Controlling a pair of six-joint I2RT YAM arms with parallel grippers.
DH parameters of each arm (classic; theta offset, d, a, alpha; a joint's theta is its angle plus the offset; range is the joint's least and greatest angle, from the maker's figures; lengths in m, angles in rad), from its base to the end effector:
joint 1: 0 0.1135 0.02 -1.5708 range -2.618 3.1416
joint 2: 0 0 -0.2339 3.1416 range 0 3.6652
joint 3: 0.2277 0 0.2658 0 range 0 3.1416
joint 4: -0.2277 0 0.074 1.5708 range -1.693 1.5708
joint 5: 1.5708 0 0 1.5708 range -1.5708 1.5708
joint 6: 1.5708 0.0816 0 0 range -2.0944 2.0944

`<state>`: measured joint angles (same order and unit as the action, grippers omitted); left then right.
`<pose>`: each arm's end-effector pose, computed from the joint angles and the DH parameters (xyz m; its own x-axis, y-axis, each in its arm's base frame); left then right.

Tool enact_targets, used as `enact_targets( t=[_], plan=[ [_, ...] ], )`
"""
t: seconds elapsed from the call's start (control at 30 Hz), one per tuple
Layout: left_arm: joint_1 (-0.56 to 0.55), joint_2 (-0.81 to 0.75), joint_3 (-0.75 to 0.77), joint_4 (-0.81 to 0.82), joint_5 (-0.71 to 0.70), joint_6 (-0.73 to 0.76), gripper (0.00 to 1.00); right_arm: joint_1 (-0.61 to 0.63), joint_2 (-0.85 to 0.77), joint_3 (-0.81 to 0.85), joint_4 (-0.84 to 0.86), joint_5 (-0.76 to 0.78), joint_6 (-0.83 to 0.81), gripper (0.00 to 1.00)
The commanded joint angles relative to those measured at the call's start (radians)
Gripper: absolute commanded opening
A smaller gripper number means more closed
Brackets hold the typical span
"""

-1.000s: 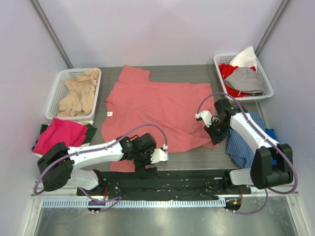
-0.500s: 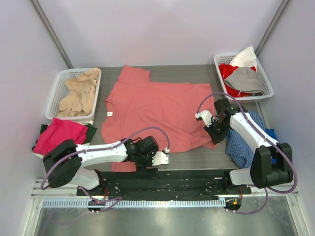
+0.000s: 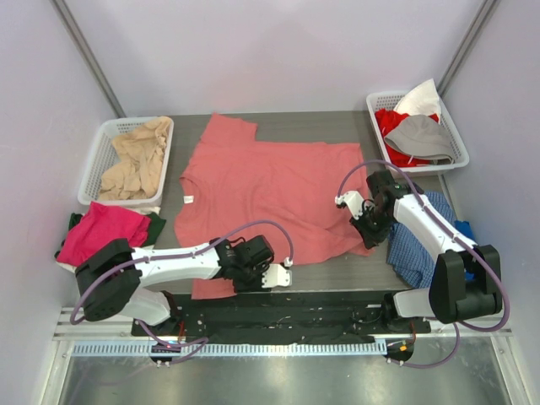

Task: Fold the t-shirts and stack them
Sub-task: Flatten the tshirt out, then fold the tshirt

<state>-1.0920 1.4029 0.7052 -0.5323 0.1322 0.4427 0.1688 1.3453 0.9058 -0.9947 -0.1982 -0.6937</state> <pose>0.1147 -0.2443 0.0778 -0.0068 0.9348 -0.3552 0.9993 0.0190 0.0309 0.2423 0.0576 0.1330 -0.6287 -0.7430 -0.2294 -0.7714 0.6333 0.0629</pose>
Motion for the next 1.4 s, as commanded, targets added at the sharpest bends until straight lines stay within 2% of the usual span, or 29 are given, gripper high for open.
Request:
enact_targets(
  t=[0.0,0.07,0.2,0.33,0.77,0.9,1.07,1.2,1.37],
  plan=[
    [0.011,0.028,0.013,0.037,-0.026,0.024,0.29,0.005,-0.034,-0.004,0.016,0.016,-0.003,0.01],
    [0.011,0.015,0.016,0.032,-0.029,0.022,0.23,0.005,-0.034,-0.005,0.018,0.017,-0.003,0.01],
    [0.011,-0.021,0.016,0.008,-0.048,0.011,0.03,0.006,-0.032,-0.008,0.016,0.008,-0.004,0.01],
    [0.011,-0.064,0.011,-0.024,-0.059,-0.005,0.03,0.009,-0.032,-0.011,-0.002,0.016,-0.013,0.01],
    [0.009,-0.265,0.028,-0.138,-0.109,-0.013,0.17,0.011,-0.055,-0.001,-0.036,0.034,-0.027,0.01],
    [0.011,-0.259,0.005,-0.124,-0.123,0.005,0.26,0.011,-0.046,0.004,-0.035,0.036,-0.027,0.01],
    [0.011,-0.202,-0.029,-0.02,-0.178,0.06,0.46,0.014,-0.04,0.007,-0.03,0.039,-0.024,0.01],
    [0.011,-0.139,0.005,-0.031,-0.155,0.054,0.49,0.014,-0.057,0.002,-0.035,0.051,-0.027,0.01],
    [0.009,-0.191,-0.006,-0.076,-0.144,0.06,0.52,0.014,-0.066,-0.004,-0.036,0.059,-0.032,0.01]
  ],
)
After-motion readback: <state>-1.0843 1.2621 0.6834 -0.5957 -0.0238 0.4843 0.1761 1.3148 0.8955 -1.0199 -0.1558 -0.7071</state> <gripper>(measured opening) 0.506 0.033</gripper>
